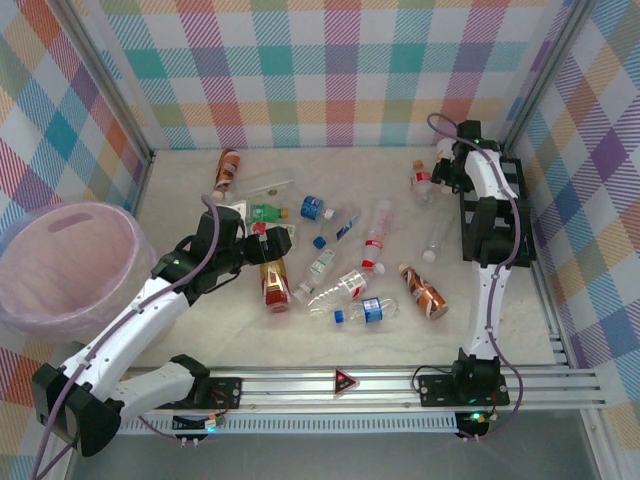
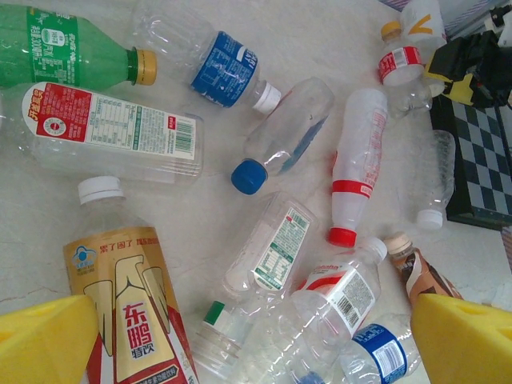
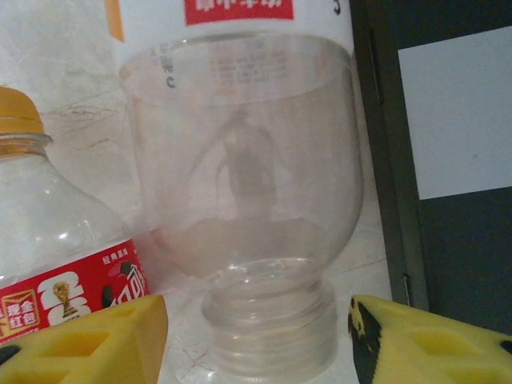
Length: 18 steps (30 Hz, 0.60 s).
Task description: Put the plastic bottles in the bin
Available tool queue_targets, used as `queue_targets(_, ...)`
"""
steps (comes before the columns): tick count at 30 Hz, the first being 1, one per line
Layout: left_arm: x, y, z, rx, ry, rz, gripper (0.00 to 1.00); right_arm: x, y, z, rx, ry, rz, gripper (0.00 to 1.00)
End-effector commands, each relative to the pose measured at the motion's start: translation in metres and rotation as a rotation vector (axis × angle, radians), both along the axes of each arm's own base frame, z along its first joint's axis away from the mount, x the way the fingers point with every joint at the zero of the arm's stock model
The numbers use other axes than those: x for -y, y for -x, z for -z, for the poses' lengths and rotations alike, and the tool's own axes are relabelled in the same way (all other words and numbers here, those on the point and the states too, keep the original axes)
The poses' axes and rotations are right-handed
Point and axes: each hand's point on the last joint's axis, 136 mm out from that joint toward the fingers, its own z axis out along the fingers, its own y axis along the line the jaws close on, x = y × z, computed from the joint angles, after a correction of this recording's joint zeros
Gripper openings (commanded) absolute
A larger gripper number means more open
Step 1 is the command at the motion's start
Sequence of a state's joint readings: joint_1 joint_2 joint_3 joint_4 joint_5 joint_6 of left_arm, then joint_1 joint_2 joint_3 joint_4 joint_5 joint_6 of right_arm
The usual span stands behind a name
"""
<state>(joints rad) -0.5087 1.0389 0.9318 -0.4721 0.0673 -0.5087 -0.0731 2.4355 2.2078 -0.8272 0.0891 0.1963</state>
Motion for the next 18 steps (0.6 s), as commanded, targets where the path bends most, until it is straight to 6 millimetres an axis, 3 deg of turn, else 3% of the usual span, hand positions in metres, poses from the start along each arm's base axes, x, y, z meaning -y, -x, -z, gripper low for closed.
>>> queue_targets(1,0.006,0.001,-0.005,0.001,0.018,0.017,1.00,0.000,-0.009,-0.001,0.026,-0.027,0.019,0.56)
queue_targets(8,0.008,-0.001,-0.013,0.017,0.028,0.021,1.00,-0.004,-0.003,-0.008,0.038,-0.047,0.003,0.38)
queue_targets(11,0.009,-0.002,-0.016,0.021,0.033,0.020,1.00,-0.003,0.003,-0.023,0.065,-0.034,-0.005,0.31)
queue_targets(18,0.022,-0.009,-0.026,0.035,0.084,0.049,1.00,0.000,0.030,-0.079,0.134,0.006,-0.037,0.31)
